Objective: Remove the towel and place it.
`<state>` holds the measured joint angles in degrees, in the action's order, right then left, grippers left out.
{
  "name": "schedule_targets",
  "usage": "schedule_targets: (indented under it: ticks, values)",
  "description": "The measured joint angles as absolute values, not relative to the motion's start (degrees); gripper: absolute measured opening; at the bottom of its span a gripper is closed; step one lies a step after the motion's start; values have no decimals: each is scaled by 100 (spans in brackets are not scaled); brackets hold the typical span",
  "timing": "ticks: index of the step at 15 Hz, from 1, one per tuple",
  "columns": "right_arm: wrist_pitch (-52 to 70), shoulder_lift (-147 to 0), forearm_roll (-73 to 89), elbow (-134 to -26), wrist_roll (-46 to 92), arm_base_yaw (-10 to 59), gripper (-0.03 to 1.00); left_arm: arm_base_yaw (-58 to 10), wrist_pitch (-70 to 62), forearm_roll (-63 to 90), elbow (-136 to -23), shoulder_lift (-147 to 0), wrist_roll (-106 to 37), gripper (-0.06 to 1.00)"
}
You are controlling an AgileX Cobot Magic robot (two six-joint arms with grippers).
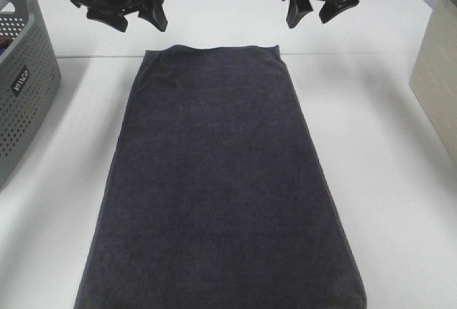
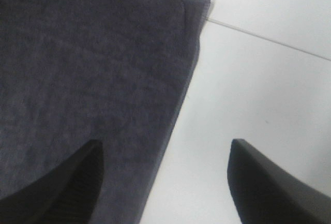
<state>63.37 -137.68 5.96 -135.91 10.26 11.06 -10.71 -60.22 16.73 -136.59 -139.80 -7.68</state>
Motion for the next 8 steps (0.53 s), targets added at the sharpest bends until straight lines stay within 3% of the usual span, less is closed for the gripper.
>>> schedule_targets:
  ticks: [2, 8]
  values:
    - [6870, -13293, 504, -13591, 1020, 1106, 67, -1071, -6841, 1507, -13665, -13447, -676, 77]
    - [6973, -12210, 0, -13591, -625, 1106, 67, -1026, -6944, -195, -13671, -12513, 0, 77]
